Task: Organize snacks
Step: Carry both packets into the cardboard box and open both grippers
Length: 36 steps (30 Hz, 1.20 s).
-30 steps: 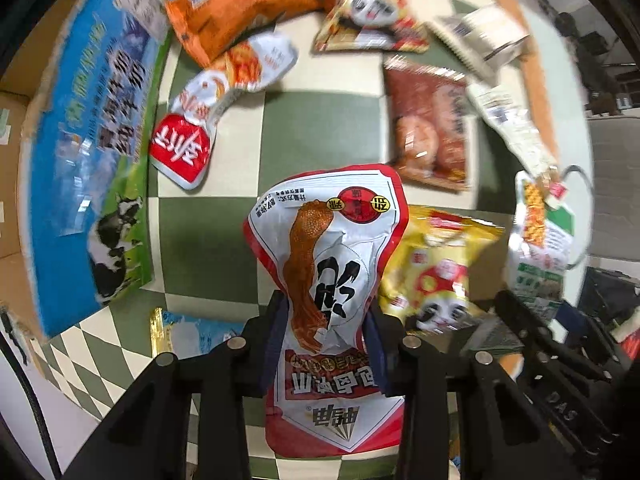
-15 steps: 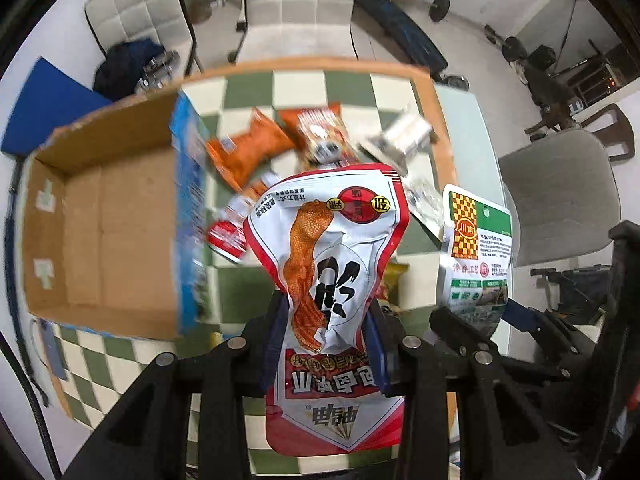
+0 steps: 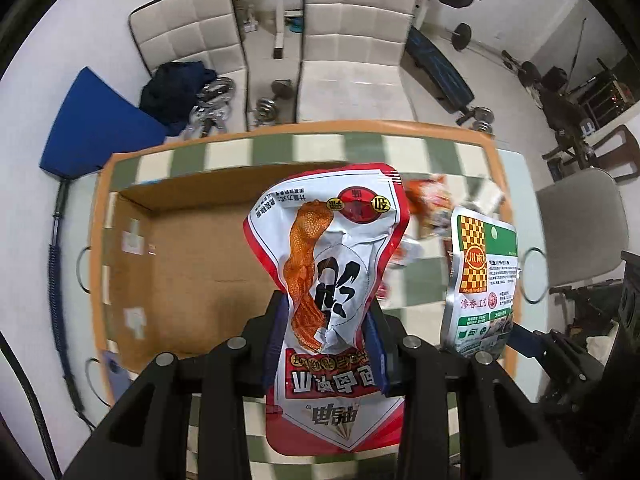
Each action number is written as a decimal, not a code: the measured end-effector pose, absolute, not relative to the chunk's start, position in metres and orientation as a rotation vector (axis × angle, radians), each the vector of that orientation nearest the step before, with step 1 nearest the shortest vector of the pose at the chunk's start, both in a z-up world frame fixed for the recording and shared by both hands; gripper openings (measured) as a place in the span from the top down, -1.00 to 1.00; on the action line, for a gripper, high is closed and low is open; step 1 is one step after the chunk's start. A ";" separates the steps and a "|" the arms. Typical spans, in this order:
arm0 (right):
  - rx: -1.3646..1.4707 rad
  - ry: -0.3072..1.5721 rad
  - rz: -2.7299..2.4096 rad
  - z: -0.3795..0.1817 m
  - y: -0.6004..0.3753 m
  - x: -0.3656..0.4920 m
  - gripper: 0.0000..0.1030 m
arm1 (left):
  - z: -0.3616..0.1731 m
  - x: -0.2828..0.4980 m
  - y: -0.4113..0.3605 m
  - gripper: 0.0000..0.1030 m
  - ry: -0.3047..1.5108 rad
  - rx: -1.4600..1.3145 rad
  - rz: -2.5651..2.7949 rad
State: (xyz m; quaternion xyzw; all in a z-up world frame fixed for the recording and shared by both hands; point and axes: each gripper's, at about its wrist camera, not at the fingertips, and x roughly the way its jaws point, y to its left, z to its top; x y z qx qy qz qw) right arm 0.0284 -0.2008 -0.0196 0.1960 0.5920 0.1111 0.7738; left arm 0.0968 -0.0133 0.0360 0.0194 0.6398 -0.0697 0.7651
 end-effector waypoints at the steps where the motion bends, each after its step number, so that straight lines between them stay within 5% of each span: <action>1: 0.423 1.285 0.243 -0.021 -0.184 0.036 -0.48 | 0.027 0.105 -0.001 0.35 1.396 0.040 -0.147; 11: 0.374 1.377 0.249 -0.069 -0.068 0.117 -0.48 | -0.046 0.158 0.095 0.34 1.524 -0.023 -0.133; 22: 0.268 1.526 0.211 -0.161 -0.021 0.155 -0.49 | -0.130 0.177 0.118 0.33 1.664 -0.071 -0.164; 36: 0.212 1.570 0.214 -0.201 0.005 0.175 -0.51 | -0.161 0.185 0.120 0.25 1.692 -0.052 -0.155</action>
